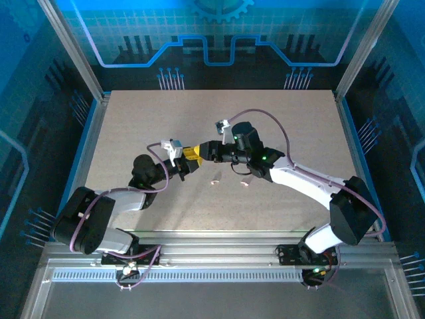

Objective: Insert wireless bluetooth earbuds into charging case

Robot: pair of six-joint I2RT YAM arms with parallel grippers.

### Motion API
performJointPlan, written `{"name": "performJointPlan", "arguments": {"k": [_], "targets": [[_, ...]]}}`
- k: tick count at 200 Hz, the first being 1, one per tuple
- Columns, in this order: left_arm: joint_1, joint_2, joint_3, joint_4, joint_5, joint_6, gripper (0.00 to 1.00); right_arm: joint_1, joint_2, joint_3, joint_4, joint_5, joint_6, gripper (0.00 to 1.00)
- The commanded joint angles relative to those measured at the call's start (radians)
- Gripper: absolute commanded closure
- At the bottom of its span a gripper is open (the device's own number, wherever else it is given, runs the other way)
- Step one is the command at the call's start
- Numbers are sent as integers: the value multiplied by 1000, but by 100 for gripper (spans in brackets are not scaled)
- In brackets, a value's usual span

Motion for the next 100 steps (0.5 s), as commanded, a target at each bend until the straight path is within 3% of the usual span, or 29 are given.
{"name": "performJointPlan", "arguments": {"k": [1, 31, 70, 100], "targets": [[1, -26, 30, 55, 30, -26, 83, 24, -17, -10, -13, -10, -28, 61], [1, -25, 28, 71, 41, -31, 83, 22, -84, -34, -20, 36, -145, 34], [2, -10, 30, 142, 109, -56, 83, 1, -230, -84, -16, 37, -448, 31], [2, 12, 46, 176, 174, -79, 82, -66, -264, -75, -64, -198, -722, 33]]}}
